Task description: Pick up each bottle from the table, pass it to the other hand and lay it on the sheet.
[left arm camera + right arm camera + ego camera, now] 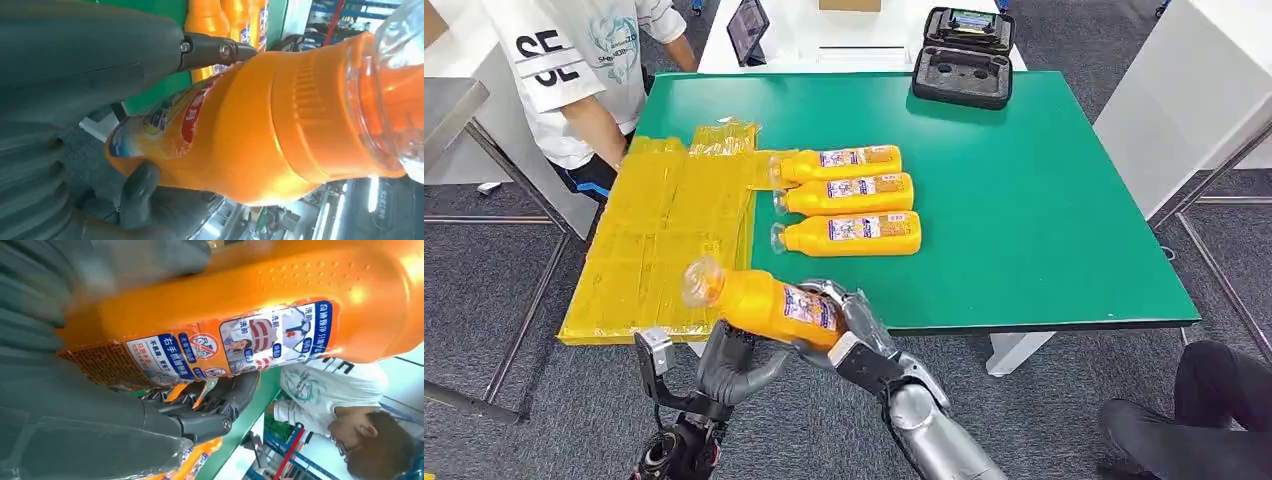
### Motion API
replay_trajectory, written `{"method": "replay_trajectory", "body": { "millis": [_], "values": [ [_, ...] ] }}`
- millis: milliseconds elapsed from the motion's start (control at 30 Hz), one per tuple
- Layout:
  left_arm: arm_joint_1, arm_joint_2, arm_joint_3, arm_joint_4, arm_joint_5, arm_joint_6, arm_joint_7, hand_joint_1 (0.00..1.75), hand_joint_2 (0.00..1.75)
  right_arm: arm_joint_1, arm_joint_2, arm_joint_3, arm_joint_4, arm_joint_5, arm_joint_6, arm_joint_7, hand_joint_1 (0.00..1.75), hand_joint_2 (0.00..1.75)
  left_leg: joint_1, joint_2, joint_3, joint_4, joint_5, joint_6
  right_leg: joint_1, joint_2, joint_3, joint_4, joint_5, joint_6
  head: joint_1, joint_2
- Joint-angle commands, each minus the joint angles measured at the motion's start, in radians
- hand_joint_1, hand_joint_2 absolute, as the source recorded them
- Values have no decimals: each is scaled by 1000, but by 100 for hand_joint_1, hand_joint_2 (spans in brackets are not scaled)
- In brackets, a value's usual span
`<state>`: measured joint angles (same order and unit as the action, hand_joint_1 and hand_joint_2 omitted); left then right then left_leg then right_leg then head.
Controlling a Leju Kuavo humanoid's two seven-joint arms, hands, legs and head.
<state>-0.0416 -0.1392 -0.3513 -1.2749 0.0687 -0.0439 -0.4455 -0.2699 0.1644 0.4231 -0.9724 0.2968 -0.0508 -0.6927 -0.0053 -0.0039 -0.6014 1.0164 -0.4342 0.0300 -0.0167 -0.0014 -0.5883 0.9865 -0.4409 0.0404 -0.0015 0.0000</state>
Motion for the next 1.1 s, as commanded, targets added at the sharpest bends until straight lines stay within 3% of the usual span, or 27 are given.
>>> {"method": "replay_trajectory", "body": {
  "millis": [33,633,767,900,933,1100],
  "values": [
    [-59,-13,-3,124,3,40,-11,0,175,-4,11,34,58,11,16,14,175,175,1,-1,4,-1,-1,-2,1,-1,4,-2,0,-2,0,0],
    [-64,-12,0,126,51,56,-33,0,175,8,14,72,47,21,54,13,175,175,1,0,4,-1,-1,-2,1,0,4,-1,0,-2,0,0],
    [-56,-13,10,109,118,8,-46,0,175,4,14,73,62,20,60,13,175,175,1,0,2,-1,0,-1,1,0,3,-1,0,-1,0,0],
    [-48,-11,10,83,172,-33,-75,0,175,1,17,66,76,21,65,13,175,175,4,2,11,-3,-2,-5,4,1,12,-5,-1,-5,0,0],
    [-45,-7,3,65,190,-55,-82,0,175,-1,17,66,78,22,69,12,175,175,1,0,2,0,-1,-2,1,0,3,-1,0,-1,0,0],
    [-50,-2,-13,68,243,-124,-61,0,175,-5,16,70,82,24,75,12,175,175,2,0,4,-1,-1,-2,2,0,5,-1,-1,-2,0,0]
  ]
}}
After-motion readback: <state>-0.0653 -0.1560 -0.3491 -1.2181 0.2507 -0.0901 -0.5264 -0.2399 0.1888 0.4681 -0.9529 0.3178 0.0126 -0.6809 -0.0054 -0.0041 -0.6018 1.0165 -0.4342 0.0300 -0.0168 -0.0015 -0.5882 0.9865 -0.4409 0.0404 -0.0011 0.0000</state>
